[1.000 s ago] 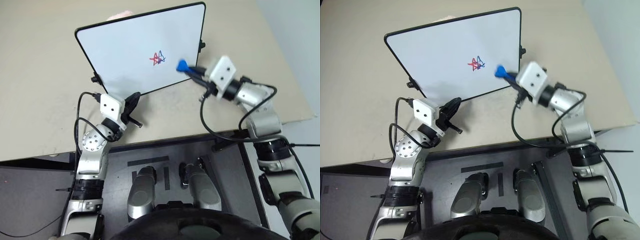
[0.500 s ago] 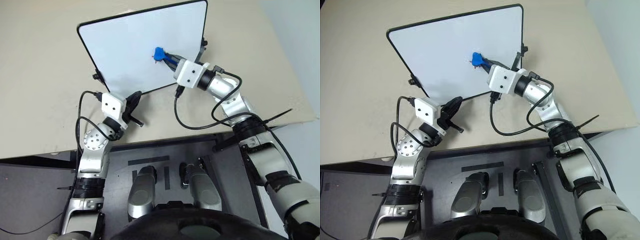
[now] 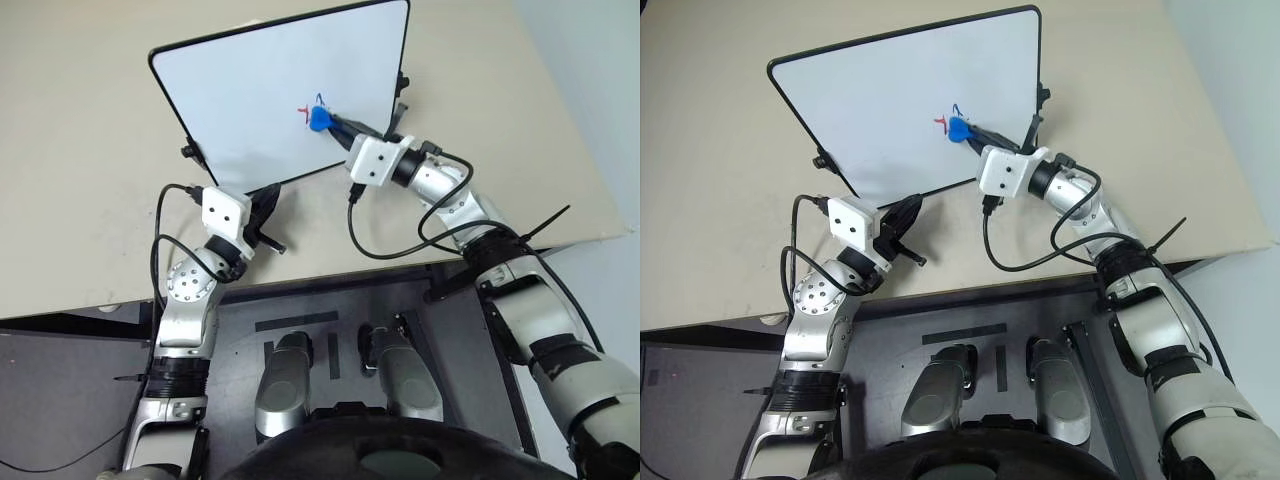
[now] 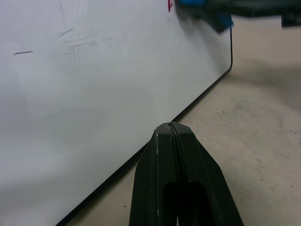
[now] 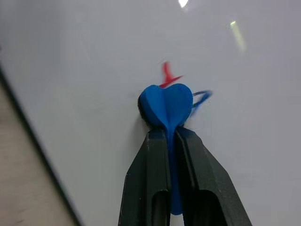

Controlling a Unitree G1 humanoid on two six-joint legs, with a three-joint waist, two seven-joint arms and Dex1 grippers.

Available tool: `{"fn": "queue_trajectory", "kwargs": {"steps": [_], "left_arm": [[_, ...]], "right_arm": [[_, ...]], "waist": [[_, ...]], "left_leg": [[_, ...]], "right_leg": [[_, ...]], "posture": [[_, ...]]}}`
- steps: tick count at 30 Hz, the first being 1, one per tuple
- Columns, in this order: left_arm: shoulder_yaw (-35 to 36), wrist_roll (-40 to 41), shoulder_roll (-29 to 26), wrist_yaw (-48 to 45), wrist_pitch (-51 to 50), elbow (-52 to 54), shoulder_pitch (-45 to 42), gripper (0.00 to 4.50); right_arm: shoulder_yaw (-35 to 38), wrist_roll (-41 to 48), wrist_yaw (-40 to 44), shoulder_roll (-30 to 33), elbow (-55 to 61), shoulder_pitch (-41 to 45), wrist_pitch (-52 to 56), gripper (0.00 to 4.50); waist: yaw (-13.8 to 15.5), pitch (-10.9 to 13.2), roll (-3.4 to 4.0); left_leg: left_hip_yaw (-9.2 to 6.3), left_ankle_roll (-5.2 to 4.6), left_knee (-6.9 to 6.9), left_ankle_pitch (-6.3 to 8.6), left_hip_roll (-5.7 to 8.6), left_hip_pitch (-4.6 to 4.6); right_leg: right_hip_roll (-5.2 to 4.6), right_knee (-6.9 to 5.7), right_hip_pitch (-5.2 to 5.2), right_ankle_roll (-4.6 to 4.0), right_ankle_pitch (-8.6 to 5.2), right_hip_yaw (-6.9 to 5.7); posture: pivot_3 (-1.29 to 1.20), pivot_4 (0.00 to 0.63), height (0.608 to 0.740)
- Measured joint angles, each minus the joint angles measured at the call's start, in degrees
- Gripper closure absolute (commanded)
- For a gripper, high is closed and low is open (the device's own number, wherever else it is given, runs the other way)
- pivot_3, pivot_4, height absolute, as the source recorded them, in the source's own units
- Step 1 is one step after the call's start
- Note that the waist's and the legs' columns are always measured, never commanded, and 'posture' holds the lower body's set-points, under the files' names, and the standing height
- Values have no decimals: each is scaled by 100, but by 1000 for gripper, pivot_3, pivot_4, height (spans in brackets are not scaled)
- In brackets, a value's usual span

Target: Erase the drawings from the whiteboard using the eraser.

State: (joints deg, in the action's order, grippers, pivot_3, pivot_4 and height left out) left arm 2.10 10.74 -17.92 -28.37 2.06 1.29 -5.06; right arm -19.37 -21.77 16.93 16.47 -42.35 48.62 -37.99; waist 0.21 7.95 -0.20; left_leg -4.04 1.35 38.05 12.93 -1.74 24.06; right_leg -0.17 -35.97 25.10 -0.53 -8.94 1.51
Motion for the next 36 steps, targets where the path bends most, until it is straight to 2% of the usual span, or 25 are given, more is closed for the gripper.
{"fn": "queue_trajectory", "kwargs": {"steps": [6,19,36], "left_arm": [[-8,0,0,0,5,-1,-20,4500],[-8,-1,1,0,49,-39,-66,4500],[-14,-3,2,-5,57,-127,-136,4500]], "right_arm": [[56,-48,-311,14,-19,156,-81,4413],[-237,-168,-71,-209,-671,-49,-228,4413],[-84,-330,-572,-247,-80,463,-463,4413]], "waist": [[-22,0,0],[-54,0,0],[-47,1,2]], "left_leg": [[0,1,-4,1,0,-1],[-1,5,-5,3,0,-3],[-2,10,-14,6,0,7]], "right_leg": [[0,0,1,0,0,1],[0,-1,1,-5,5,2],[1,7,15,-2,-1,3]], "posture": [[0,150,740],[0,150,740],[0,150,740]]}}
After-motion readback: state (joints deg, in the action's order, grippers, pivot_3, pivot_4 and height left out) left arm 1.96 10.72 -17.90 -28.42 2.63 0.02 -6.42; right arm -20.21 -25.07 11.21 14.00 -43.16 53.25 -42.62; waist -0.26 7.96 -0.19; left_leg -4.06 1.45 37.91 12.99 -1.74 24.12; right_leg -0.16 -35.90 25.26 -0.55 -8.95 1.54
